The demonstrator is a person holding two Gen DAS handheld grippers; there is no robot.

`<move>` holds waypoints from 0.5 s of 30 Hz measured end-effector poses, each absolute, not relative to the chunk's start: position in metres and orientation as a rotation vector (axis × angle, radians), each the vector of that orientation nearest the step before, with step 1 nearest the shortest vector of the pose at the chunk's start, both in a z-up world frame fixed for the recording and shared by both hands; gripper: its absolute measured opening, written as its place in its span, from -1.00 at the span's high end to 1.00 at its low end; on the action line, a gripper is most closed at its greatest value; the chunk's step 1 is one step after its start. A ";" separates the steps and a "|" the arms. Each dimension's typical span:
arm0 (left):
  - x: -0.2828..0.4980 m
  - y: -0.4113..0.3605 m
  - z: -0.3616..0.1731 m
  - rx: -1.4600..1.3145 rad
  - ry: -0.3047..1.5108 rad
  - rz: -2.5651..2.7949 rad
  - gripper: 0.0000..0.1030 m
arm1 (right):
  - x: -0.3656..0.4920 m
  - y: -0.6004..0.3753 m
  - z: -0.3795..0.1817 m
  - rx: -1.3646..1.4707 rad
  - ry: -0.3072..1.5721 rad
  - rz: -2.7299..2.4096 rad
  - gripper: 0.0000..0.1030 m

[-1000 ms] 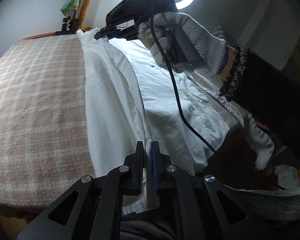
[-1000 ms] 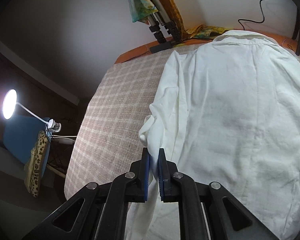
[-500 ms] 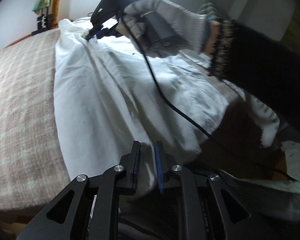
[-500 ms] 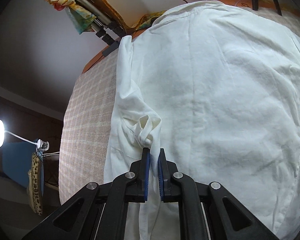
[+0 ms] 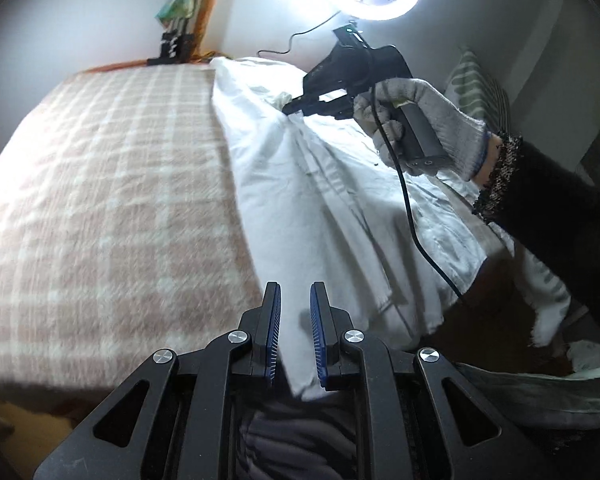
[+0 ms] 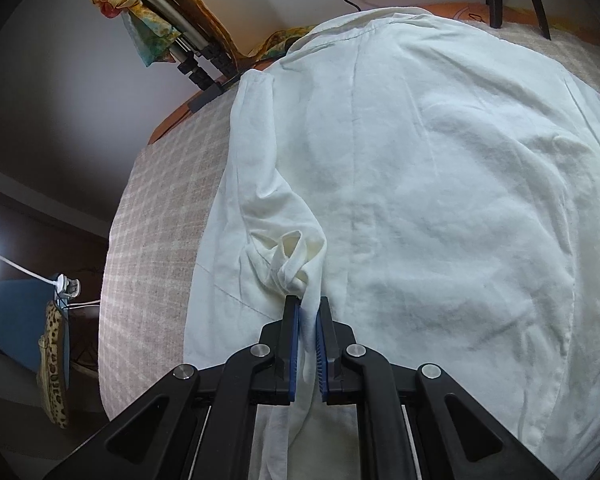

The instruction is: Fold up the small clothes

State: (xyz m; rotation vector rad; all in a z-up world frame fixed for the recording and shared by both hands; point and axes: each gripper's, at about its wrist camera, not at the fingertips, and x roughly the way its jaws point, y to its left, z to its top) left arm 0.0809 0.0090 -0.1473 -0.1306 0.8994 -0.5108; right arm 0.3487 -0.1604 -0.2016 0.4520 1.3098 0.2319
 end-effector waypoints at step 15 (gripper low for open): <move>0.088 0.000 -0.168 -0.008 0.952 -0.585 0.74 | 0.325 -0.180 -0.167 0.438 1.264 0.269 0.53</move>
